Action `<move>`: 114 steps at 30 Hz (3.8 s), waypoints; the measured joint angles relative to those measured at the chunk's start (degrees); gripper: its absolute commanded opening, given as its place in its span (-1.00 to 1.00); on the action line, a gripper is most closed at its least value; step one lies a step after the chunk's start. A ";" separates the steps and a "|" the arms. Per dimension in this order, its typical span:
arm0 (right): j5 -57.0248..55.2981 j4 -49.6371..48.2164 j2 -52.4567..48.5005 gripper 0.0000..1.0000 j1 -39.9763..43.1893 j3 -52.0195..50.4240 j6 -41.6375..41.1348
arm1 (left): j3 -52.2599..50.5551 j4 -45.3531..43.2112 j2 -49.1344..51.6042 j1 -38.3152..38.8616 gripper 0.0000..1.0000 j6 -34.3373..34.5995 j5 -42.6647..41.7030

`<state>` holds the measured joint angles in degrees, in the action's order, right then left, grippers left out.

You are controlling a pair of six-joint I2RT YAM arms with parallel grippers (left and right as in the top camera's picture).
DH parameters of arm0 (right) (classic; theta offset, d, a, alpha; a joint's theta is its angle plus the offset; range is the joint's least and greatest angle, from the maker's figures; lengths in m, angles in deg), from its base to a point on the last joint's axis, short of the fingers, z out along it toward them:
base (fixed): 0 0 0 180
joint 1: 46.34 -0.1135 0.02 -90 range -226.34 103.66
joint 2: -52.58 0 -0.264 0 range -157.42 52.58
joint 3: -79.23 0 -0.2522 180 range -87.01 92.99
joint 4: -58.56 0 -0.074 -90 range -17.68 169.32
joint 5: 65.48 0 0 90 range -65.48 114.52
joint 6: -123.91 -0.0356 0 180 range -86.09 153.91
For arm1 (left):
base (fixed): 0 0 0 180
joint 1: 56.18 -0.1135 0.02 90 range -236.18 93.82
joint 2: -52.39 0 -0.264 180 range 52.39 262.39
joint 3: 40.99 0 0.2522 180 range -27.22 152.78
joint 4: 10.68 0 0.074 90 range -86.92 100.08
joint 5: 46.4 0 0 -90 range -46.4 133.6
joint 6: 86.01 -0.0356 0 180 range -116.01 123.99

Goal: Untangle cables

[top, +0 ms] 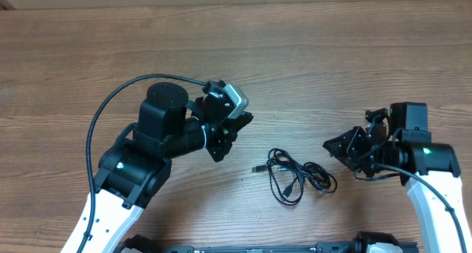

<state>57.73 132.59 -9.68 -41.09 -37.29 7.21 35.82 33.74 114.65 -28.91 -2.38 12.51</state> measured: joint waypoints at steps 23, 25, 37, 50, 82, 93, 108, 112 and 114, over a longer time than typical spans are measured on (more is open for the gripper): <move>-3.41 -1.90 10.05 0.99 0.00 -0.02 1.27 | 0.07 5.07 15.32 4.20 -0.92 6.67 -2.29; -3.87 -1.90 9.29 1.00 0.00 -0.02 1.29 | 0.07 3.26 16.33 5.62 -0.92 6.64 -2.99; -4.74 -1.90 0.66 1.00 0.00 -0.02 1.27 | 0.07 -0.39 16.41 6.40 -0.92 6.62 -3.17; -4.96 -1.92 -3.28 1.00 0.00 -0.02 1.27 | 0.07 -1.55 16.41 6.40 -0.92 6.23 -3.15; -20.00 -5.60 -3.28 1.00 0.00 -0.07 -10.21 | 0.11 7.80 29.57 11.89 1.00 23.52 -5.18; -22.32 -5.55 -3.28 1.00 0.00 -0.07 -12.28 | 0.11 9.88 31.10 15.28 0.62 62.77 1.66; -22.75 -4.13 -3.28 1.00 0.00 -0.07 -12.28 | 0.11 8.33 37.42 18.51 0.54 90.49 4.85; -22.75 -4.02 -3.28 1.00 0.00 -0.07 -12.28 | 0.11 3.63 37.68 17.88 0.75 87.73 -2.16; -22.75 -4.04 -3.28 1.00 0.00 -0.07 -12.28 | 0.11 2.54 37.70 16.70 0.77 86.95 -5.66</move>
<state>34.97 128.55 -12.96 -41.09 -37.36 -5.07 35.93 36.27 152.35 -12.21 84.56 6.85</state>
